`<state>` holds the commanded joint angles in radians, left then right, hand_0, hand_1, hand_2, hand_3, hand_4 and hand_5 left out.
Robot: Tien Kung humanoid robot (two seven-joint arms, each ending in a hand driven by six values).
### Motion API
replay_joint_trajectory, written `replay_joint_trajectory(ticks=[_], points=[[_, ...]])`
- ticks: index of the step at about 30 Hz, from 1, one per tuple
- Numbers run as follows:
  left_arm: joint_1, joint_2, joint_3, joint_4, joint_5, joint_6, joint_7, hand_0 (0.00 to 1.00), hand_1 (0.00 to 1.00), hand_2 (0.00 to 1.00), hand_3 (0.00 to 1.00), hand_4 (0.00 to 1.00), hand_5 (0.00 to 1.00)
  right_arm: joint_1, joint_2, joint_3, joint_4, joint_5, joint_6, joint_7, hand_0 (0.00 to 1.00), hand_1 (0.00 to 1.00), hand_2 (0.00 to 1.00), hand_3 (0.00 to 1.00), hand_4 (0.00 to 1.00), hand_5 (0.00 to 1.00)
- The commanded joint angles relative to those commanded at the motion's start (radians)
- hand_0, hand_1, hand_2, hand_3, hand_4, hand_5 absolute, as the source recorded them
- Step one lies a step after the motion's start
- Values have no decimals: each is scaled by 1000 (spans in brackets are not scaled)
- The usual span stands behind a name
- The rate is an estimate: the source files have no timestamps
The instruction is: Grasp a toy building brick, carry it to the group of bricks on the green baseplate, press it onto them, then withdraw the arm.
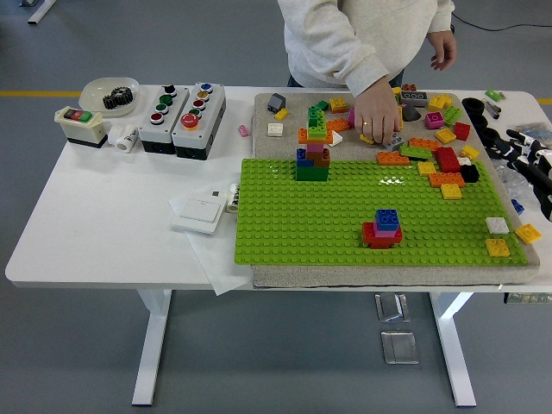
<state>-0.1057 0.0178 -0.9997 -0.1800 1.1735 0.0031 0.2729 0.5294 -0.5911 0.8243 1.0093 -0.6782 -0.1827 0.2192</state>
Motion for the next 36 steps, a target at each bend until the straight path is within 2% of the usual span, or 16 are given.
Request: replay_joint_trajectory(ticks=[16,17,22,28,29,31,34,35,36], points=[[-5,3,-1,0,3,-2,2,777,714,648,562,588,611,5,1,3,0,-4,-9,-4,918,854,866,915,998,734],[-6,3,-3,0,4,-2,2,777,715,648,561,588,611,6,0,4,1,-8,-10,-3,916,848,865,913,998,704],[-9,2,-4,0,1,0,2,777,715,648,561,588,611,7,-1,8,0,-43,-13,-3,916,848,865,913,998,704],[-12,2,-3,0,-2,1,2,777,714,648,563,588,611,1,-4,12,-8,-176,-18,-11,915,848,866,913,998,687],[-12,2,-3,0,-2,1,2,777,715,648,562,588,611,0,-5,13,-8,-199,-20,-12,912,846,858,912,998,644],[-11,3,-2,0,-2,0,2,777,715,648,562,588,611,-3,-7,16,-4,-253,-19,-21,912,846,858,912,998,644],[-12,3,-3,0,2,-1,2,777,715,648,562,588,611,-6,-12,24,-4,-386,0,-34,912,846,858,912,998,644],[-12,4,-3,0,2,-1,2,777,715,649,562,589,611,-7,-15,24,-6,-425,5,-33,897,820,828,886,998,468],[-13,4,-4,0,2,-1,2,777,715,649,562,589,611,-7,-17,23,-7,-464,8,-32,897,820,828,886,998,468]])
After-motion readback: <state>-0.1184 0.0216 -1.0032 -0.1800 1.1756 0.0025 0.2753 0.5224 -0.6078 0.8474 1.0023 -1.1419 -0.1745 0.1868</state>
